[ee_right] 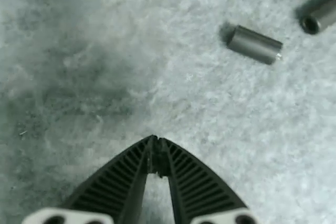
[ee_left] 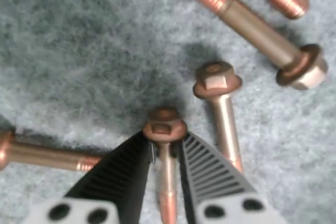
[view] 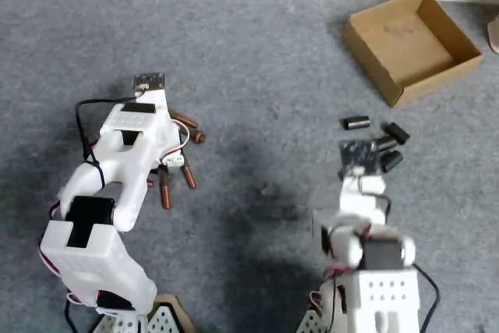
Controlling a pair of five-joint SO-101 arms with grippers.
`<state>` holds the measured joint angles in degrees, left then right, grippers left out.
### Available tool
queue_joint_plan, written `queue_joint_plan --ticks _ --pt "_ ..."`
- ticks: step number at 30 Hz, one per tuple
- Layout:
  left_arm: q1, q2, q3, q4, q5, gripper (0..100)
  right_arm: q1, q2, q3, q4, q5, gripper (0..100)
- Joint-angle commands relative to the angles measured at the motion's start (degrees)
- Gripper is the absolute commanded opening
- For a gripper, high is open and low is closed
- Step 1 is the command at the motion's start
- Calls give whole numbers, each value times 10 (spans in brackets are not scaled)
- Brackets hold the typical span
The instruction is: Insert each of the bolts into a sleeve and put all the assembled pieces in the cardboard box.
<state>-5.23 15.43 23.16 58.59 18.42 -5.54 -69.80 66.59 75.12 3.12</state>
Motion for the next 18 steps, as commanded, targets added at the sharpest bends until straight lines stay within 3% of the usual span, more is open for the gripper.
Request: queue_joint_plan --ticks 1,3,9,15,18 --pt "-8 7 -11 -5 -6 7 36 118 -102 -55 6 4" --pt "-9 7 -11 -5 -6 7 51 161 -127 -104 25 4" --pt "-12 6 -12 -5 -6 7 83 245 -125 -245 215 4" --pt "-23 1 -12 -5 -16 7 110 310 -127 -271 220 4" --pt "-65 1 -12 -5 -108 7 131 358 -139 -284 219 4"
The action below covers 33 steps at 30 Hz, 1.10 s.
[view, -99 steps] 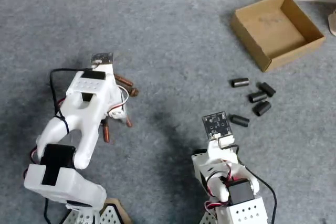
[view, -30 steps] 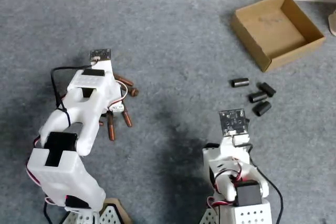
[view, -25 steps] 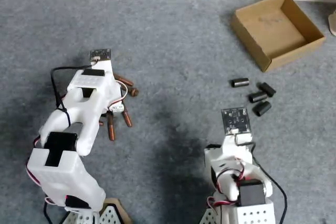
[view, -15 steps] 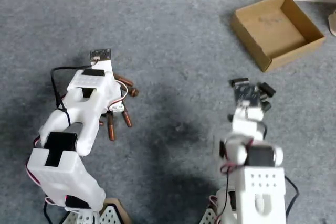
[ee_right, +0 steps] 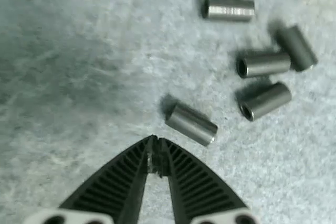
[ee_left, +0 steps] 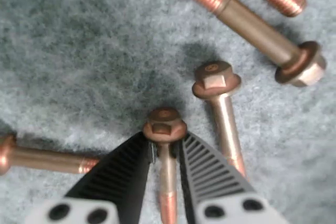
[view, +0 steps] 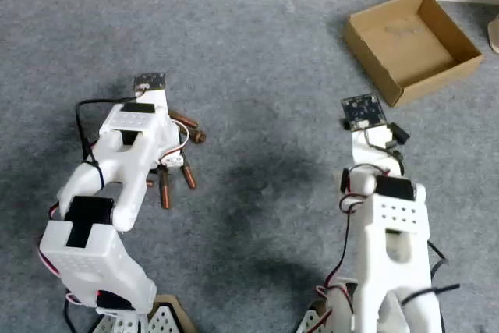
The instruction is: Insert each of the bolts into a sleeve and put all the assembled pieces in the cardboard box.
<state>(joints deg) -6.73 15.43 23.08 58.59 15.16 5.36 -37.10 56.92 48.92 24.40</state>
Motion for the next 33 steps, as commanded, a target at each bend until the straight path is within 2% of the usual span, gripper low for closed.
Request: queue_joint_plan --ticks 1,3,10,13,18,21,24,28,33 --pt "-62 3 -10 -5 -113 7 28 49 -54 -28 6 4" --pt "-74 1 -6 -3 -170 7 44 89 -77 -29 6 4" --pt "-54 4 -11 -2 -202 7 72 242 -208 -22 -34 4" --pt "-19 6 -17 6 -227 6 72 310 -284 26 -34 4" --pt "35 7 -73 96 -251 5 75 419 -449 121 -45 4" --pt "58 7 -98 129 -245 5 87 476 -536 159 -97 5" --pt "64 7 -84 115 -208 5 97 518 -600 192 -127 7" --pt "62 5 -43 59 -200 6 107 540 -640 206 -156 14" --pt "62 1 -15 25 -200 6 130 543 -640 203 -167 149"
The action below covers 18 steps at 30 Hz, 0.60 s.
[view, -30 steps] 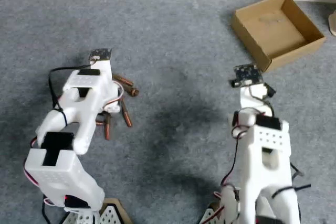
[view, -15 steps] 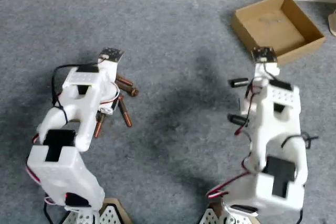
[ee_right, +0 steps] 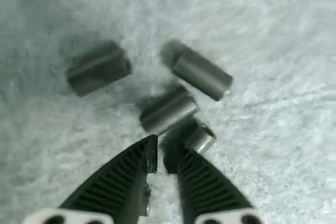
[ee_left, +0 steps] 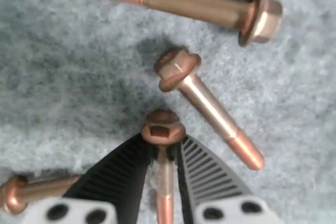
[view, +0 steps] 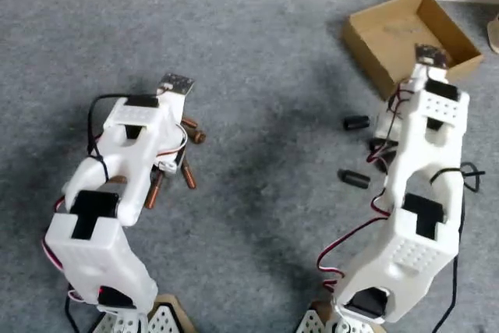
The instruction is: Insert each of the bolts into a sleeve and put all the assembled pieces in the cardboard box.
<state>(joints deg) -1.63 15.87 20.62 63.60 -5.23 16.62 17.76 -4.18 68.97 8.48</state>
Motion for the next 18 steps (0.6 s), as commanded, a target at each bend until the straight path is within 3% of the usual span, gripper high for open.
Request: queue_joint_plan --ticks 1,10,18 --pt "11 -3 13 -28 4 6 22 -6 -29 2 -8 156" --pt "9 -2 14 -32 4 6 58 -3 -18 -1 -10 118" --pt "8 -2 15 -31 5 6 33 -5 135 -131 -64 117"
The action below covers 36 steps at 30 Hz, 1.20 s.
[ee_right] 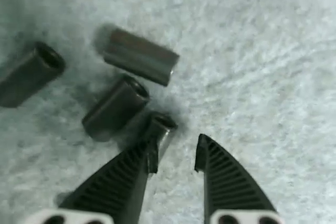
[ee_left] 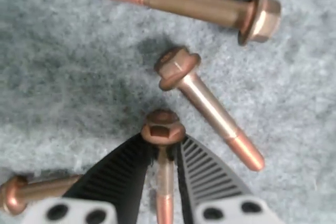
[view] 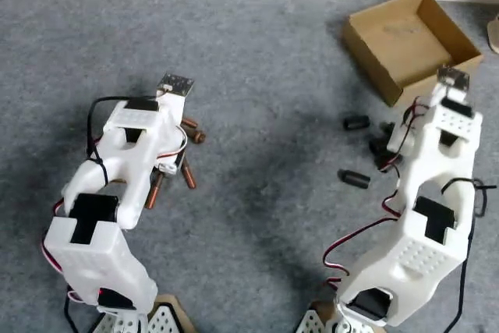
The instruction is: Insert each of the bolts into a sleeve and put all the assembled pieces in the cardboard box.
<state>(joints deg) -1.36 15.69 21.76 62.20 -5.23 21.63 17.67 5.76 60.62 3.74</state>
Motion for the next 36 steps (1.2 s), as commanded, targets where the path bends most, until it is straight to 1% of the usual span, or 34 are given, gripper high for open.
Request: queue_joint_plan --ticks 1,5,7,12,15,19,20,22,26,33,36 --pt "6 0 3 -17 5 6 -22 -4 52 -55 -20 117" --pt "6 0 3 -17 5 6 -42 -4 91 -59 -33 117" --pt "6 0 3 -17 5 6 -51 -4 95 -58 -52 117" --pt "6 0 3 -16 4 6 -84 -4 96 -60 -73 117" --pt "6 1 3 -15 4 6 -87 -3 97 -61 -82 117" --pt "6 1 3 -15 4 6 -85 -3 99 -72 -77 108" --pt "6 0 3 -15 4 6 -85 -3 108 -80 -76 84" --pt "6 0 3 -15 4 6 -85 -4 123 -102 -64 0" --pt "7 -1 3 -15 5 6 -87 -7 132 -109 -36 3" --pt "7 -2 3 -17 7 6 -71 -13 132 -108 -36 5" --pt "7 -3 3 -15 8 6 -71 -51 157 -109 -36 5"
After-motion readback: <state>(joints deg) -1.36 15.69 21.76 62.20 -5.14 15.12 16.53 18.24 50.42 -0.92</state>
